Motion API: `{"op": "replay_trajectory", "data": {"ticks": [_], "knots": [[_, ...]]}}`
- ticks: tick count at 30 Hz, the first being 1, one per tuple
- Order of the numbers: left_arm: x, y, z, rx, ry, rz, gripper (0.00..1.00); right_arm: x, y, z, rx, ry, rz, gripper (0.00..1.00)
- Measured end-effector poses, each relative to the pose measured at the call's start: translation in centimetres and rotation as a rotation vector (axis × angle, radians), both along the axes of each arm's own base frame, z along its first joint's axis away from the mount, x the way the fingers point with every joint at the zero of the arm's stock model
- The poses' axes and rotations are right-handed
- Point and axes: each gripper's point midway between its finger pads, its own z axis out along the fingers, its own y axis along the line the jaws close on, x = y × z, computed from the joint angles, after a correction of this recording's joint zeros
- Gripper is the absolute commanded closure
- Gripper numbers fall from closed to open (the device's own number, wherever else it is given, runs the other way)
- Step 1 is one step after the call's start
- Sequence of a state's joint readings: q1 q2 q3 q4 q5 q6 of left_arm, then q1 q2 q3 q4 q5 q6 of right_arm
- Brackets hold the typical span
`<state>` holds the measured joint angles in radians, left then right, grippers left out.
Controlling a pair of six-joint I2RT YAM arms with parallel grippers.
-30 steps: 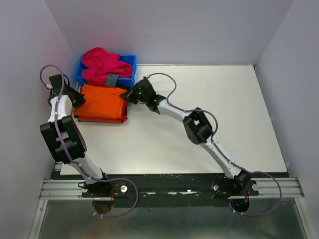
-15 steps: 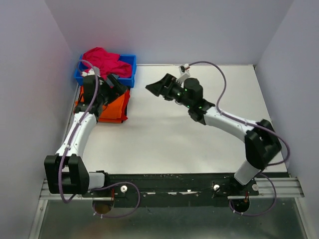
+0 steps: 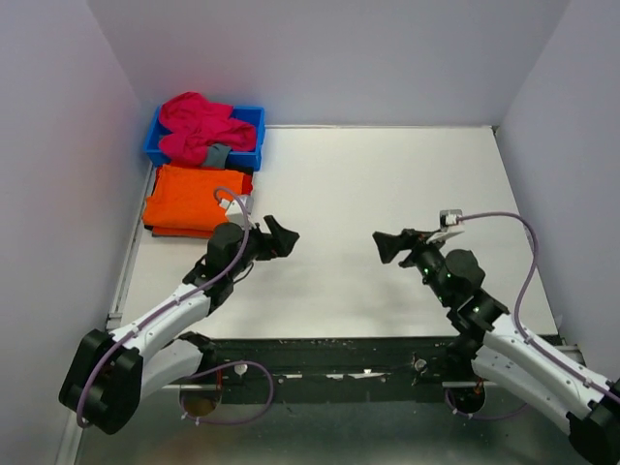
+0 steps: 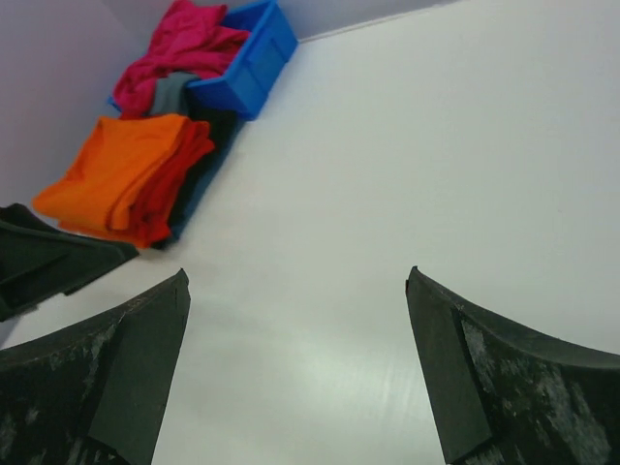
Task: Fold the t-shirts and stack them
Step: Put the neatly folded tshirt into the corner of the board with both arms
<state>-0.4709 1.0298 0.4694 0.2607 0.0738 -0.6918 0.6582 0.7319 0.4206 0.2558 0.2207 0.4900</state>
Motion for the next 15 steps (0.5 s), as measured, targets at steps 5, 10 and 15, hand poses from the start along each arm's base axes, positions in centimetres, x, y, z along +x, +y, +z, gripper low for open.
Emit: {"op": "replay_trajectory", "data": {"ticks": [5,10,15], "knots": [[-1.2,0.3,-1.7,0.027,-0.054,-0.025,0.01,-1.9,-3.6,-4.4,-0.079,-0.025,-0.075,0.00],[-0.9,0.1,-0.7,0.021,-0.120,-0.032,0.01,-2.0,-5.1,-5.6,-0.093,-0.037,-0.137,0.00],[-0.7,-0.1,0.6,0.002,-0.172,-0.034,0.01,-1.8,-5.5,-5.8,-0.106,-0.034,-0.163,0.00]]}}
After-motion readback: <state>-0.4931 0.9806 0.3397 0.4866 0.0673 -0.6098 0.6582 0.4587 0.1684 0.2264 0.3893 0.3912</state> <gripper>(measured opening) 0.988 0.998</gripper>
